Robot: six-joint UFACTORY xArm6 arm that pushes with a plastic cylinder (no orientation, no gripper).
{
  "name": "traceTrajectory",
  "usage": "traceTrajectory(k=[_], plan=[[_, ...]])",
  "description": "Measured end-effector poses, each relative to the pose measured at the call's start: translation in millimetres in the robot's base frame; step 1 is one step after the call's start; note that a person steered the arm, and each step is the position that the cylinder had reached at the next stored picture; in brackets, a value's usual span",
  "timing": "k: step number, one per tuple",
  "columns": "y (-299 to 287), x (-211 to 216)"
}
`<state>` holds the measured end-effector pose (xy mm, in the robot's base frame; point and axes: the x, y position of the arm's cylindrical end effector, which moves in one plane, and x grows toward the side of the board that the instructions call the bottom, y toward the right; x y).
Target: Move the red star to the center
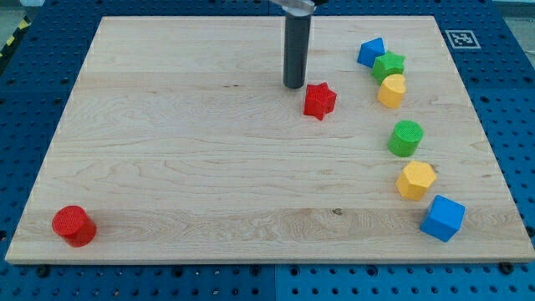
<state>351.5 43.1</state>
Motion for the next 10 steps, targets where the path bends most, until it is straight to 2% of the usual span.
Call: traceTrajectory(k=[1,3,5,7,8,10], plan=[[32,8],[37,47],[88,78],[66,77],[36,76],[-22,110]])
